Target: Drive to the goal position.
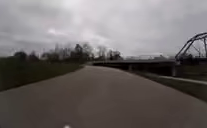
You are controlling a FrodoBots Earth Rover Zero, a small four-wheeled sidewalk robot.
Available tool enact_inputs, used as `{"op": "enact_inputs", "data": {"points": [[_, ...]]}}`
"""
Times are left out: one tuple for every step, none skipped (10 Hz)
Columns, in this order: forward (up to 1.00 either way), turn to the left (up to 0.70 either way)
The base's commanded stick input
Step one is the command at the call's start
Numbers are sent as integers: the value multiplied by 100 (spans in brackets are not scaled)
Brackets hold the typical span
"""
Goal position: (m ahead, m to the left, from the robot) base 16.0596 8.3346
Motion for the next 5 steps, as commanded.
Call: {"op": "enact_inputs", "data": {"points": [[100, 0], [100, 0], [100, 0], [100, 0], [100, 0]]}}
